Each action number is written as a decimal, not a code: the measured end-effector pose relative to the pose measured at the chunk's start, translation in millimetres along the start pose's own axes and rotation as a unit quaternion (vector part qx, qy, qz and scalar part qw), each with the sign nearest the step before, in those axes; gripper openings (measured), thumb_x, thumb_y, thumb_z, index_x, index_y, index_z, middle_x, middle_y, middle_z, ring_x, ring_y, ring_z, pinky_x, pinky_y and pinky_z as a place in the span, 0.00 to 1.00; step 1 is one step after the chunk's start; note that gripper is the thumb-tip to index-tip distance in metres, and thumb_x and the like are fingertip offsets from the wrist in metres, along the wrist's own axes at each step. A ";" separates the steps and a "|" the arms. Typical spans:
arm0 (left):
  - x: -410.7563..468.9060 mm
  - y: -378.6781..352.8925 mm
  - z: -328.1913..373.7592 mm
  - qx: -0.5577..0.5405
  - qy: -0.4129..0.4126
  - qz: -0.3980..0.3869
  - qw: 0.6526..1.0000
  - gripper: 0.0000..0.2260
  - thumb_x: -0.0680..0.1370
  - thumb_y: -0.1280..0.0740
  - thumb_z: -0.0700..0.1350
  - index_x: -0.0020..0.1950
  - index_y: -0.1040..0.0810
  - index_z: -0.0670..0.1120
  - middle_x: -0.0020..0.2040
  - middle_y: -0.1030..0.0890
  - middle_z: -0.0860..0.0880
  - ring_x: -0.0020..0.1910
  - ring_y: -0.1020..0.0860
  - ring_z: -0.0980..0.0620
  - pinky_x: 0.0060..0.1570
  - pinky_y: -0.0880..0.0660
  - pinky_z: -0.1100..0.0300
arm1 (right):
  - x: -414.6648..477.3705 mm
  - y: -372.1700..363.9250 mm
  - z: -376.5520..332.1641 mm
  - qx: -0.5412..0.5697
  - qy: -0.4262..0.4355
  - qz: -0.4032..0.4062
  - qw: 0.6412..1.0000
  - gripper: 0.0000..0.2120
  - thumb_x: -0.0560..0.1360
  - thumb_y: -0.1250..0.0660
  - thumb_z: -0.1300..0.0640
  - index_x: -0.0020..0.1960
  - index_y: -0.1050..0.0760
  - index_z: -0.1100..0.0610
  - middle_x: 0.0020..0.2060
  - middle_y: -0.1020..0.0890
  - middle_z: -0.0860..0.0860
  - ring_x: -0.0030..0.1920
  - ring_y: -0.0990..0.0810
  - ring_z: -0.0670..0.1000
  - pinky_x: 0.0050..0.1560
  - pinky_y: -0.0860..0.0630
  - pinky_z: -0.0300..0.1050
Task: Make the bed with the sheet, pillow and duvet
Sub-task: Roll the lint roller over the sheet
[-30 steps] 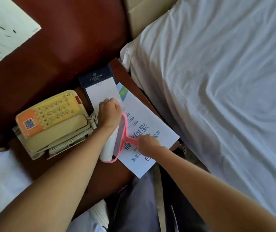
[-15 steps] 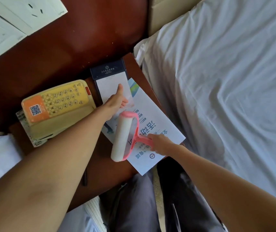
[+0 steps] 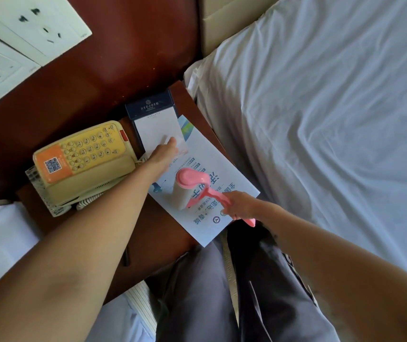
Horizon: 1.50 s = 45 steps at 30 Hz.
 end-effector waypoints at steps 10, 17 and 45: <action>-68.2 -14.7 71.9 -0.011 -0.077 0.019 0.997 0.06 0.77 0.41 0.38 0.49 0.26 0.40 0.48 0.23 0.39 0.47 0.25 0.44 0.49 0.25 0.52 | -94.6 71.7 22.9 0.187 -0.023 0.153 0.970 0.07 0.77 0.40 0.66 0.42 0.31 0.57 0.29 0.30 0.50 0.28 0.32 0.47 0.30 0.32 0.35; -150.4 -101.9 169.7 0.022 -0.155 -0.079 0.985 0.12 0.79 0.42 0.37 0.35 0.29 0.43 0.37 0.26 0.44 0.36 0.27 0.46 0.31 0.30 0.62 | -204.5 114.5 82.3 0.422 -0.015 0.362 0.831 0.10 0.76 0.36 0.62 0.39 0.30 0.52 0.32 0.30 0.50 0.33 0.29 0.47 0.32 0.24 0.36; -370.2 -558.1 186.1 0.358 -0.274 -0.201 0.870 0.06 0.77 0.45 0.38 0.46 0.29 0.42 0.44 0.26 0.43 0.41 0.28 0.46 0.38 0.33 0.60 | -419.3 31.3 509.4 0.650 -0.105 0.515 0.549 0.08 0.72 0.37 0.67 0.46 0.36 0.59 0.30 0.30 0.55 0.26 0.35 0.51 0.24 0.38 0.40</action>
Point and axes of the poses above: each hand's wrist, its own x-axis towards the middle knuckle, its own y-axis out of the back of the hand, z = x × y, the point moved 9 cm from there along x, towards the middle knuckle
